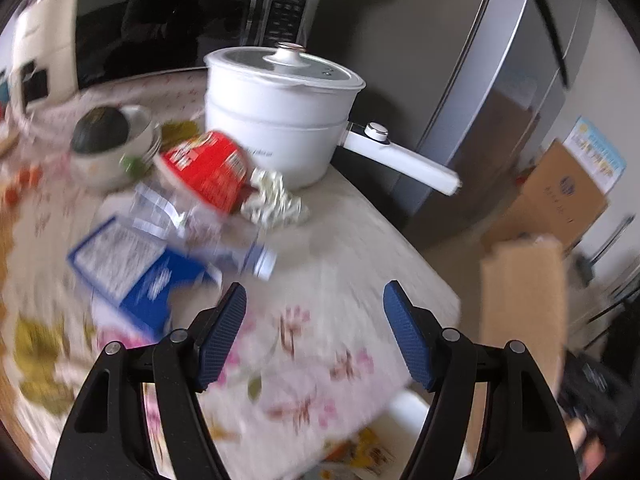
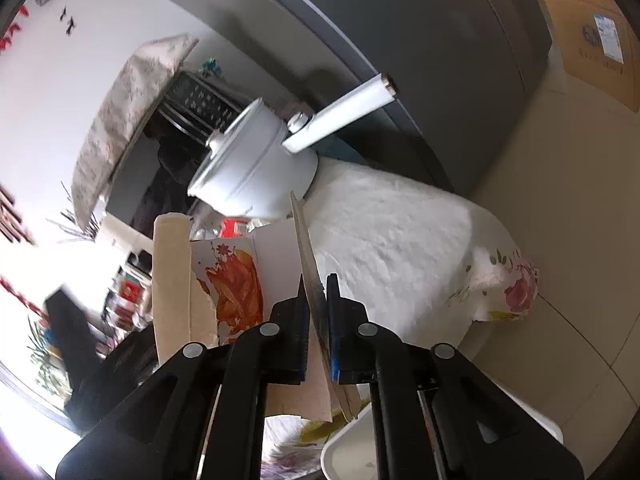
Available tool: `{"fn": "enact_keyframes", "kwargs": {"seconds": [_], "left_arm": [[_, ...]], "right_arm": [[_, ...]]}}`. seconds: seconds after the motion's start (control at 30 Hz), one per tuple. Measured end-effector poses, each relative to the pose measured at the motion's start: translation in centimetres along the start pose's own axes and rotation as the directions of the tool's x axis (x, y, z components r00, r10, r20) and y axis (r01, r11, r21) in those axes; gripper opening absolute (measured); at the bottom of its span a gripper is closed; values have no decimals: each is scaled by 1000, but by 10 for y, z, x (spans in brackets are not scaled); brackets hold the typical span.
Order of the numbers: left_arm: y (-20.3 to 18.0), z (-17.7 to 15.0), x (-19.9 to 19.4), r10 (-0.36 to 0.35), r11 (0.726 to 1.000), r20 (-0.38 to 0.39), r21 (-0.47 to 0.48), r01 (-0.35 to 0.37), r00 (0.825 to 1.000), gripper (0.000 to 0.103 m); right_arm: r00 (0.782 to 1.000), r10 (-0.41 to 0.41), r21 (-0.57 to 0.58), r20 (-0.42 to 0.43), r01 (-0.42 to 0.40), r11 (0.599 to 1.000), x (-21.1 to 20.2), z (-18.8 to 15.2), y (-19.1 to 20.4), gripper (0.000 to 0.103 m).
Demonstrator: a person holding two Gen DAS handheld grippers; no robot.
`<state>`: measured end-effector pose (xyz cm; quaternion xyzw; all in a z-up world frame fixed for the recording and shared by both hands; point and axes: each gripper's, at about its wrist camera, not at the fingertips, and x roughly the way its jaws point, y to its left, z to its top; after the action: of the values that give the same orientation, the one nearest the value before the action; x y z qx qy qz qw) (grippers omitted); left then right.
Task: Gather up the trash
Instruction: 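Grasp the crumpled white tissue with the left tool while the right tool holds the cardboard, then carry the tissue and cardboard over the white bin and open both tools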
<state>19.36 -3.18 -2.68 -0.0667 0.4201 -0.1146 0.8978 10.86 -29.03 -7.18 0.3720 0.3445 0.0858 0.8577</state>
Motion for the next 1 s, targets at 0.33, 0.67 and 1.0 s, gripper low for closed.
{"fn": "enact_keyframes", "kwargs": {"seconds": [0.33,0.67,1.0], "left_arm": [[-14,53,127,206,978,-135,5,-207,969,70],[-1,76,203,332,941,-214,12,-338,919,59],[2,72,177,232,973,-93,25,-231,968,5]], "right_arm": [[997,82,73,-10,-81,994,5,21,-17,7],[998,64,107,-12,-63,992,14,32,-28,7],[998,47,82,-33,-44,996,20,28,-23,7]]}}
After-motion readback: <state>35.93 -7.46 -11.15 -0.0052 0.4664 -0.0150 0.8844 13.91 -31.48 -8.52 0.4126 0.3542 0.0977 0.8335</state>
